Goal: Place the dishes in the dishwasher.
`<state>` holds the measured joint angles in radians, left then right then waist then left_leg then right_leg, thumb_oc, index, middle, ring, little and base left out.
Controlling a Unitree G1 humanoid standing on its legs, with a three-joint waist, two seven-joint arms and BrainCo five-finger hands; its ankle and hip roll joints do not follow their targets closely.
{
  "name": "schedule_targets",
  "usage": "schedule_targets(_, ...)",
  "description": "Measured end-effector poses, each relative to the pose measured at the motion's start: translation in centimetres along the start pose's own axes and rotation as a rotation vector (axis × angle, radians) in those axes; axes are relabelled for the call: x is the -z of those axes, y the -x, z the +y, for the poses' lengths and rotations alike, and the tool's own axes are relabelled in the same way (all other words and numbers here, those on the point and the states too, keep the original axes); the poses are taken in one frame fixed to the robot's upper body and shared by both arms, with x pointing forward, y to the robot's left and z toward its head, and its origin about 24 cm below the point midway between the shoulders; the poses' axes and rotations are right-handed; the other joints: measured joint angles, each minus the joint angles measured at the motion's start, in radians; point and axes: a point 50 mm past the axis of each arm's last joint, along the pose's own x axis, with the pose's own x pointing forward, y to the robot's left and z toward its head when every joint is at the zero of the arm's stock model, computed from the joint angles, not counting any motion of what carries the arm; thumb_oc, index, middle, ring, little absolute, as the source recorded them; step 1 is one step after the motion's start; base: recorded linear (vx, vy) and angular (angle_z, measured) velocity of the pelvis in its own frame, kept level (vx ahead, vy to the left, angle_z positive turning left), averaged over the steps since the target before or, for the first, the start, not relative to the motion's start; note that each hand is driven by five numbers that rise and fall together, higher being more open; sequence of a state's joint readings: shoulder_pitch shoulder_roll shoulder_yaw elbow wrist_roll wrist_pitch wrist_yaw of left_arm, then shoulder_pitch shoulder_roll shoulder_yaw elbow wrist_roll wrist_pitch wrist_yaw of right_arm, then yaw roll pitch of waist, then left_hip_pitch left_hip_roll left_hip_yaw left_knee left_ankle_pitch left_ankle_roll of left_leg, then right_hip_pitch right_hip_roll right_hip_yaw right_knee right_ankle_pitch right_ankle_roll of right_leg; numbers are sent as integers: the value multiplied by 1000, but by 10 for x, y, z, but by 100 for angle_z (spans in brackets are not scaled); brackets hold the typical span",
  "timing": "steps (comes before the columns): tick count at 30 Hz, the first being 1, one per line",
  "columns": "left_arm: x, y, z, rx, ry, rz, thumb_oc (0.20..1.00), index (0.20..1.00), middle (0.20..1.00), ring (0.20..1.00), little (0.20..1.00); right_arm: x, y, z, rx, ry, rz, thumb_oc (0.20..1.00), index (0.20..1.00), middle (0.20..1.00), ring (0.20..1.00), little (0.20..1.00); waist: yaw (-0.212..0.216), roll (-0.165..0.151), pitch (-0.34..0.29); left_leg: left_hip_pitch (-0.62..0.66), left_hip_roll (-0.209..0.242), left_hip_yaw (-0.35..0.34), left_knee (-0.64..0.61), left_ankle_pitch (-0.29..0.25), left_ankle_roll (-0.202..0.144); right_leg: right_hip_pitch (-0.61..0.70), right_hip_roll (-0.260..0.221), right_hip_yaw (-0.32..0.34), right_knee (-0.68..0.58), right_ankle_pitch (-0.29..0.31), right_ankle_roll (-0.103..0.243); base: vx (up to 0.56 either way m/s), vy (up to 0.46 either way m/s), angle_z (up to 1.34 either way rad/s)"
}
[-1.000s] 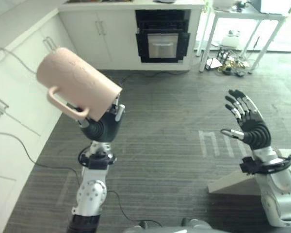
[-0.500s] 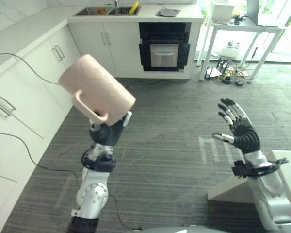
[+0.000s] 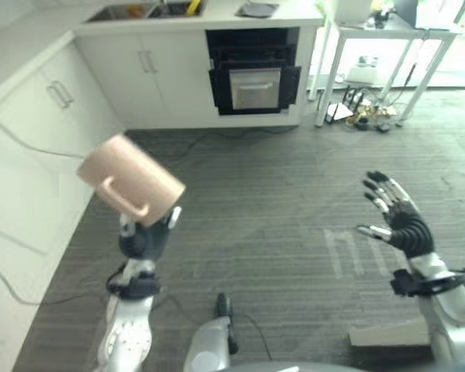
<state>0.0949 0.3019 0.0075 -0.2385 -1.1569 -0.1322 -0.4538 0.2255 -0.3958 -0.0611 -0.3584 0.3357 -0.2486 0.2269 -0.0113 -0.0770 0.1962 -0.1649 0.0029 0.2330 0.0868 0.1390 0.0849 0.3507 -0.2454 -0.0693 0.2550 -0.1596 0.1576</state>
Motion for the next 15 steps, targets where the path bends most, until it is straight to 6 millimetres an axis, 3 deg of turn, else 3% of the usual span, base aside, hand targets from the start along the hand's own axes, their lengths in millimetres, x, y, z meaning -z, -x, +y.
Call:
schedule_targets(2, -5, -23, -9, 85, -8, -30, 200, 200, 200, 200, 200, -9, -15, 3, -7, -8, -75, 1000, 1000, 1000, 1000, 1000, 1, 5, -3, 79, -26, -4, -87, -19, 27, -79, -2, 1, 85, -9, 55, 211, 248, 6)
schedule_targets(6, -4, -25, -10, 86, -7, -24, 200, 200, 200, 200, 200, -13, -21, 2, 15, -7, -106, 1000, 1000, 1000, 1000, 1000, 2, 27, -17, 186, -72, -25, -119, -59, 64, -255, 24, 0, 274, 11, 44, 253, 306, 27)
schedule_targets(7, -1, -24, -10, 81, 3, -5, 200, 200, 200, 200, 200, -9, -16, 3, 40, -20, -87, 1000, 1000, 1000, 1000, 1000, 0, 36, -22, 210, -90, -54, -103, -89, 72, -331, 31, 6, 387, 126, 47, 330, 429, 57)
schedule_targets(8, 2, -20, -14, 81, -14, 24, 200, 200, 200, 200, 200, -5, -12, 5, 52, -24, -64, 1000, 1000, 1000, 1000, 1000, -1, 56, -22, 218, -74, -65, -65, -116, 82, -403, 37, 8, 522, 299, 38, 284, 349, 43)
schedule_targets(9, 2, -18, -16, 83, -18, 27, 200, 200, 200, 200, 200, -3, -11, 6, 50, -25, -56, 1000, 1000, 1000, 1000, 1000, 2, 64, -22, 242, -65, -71, -79, -119, 85, -470, 40, 0, 642, 296, 28, 241, 137, 3)
schedule_targets(10, 3, -19, -16, 74, -9, 24, 200, 200, 200, 200, 200, -5, -12, 5, 42, -2, -60, 1000, 1000, 1000, 1000, 1000, -6, 69, -23, 265, -57, -60, -92, -128, 91, -551, 60, -20, 688, 160, 20, 225, 21, -7)
schedule_targets(12, 4, -21, -17, 75, -14, 37, 200, 200, 200, 200, 200, -6, -13, 2, 18, 35, -50, 1000, 1000, 1000, 1000, 1000, -17, 69, -22, 300, -57, -57, -125, -157, 54, -615, 89, -63, 568, 39, 8, 242, -71, -4)
schedule_targets(13, 1, -21, -15, 74, -31, 49, 200, 200, 200, 200, 200, -6, -12, -2, 4, 59, -35, 1000, 1000, 1000, 1000, 1000, -23, 52, -23, 310, -70, -49, -136, -162, 46, -640, 103, -158, 298, 10, -10, 312, -199, -4)
schedule_targets(15, 4, -17, -12, 47, -27, 62, 200, 200, 200, 200, 200, -1, -9, -6, 12, 55, -10, 1000, 1000, 1000, 1000, 1000, -41, 42, -22, 336, -78, -56, -135, -183, 20, -647, 106, -190, 152, 53, -31, 329, -240, 3)
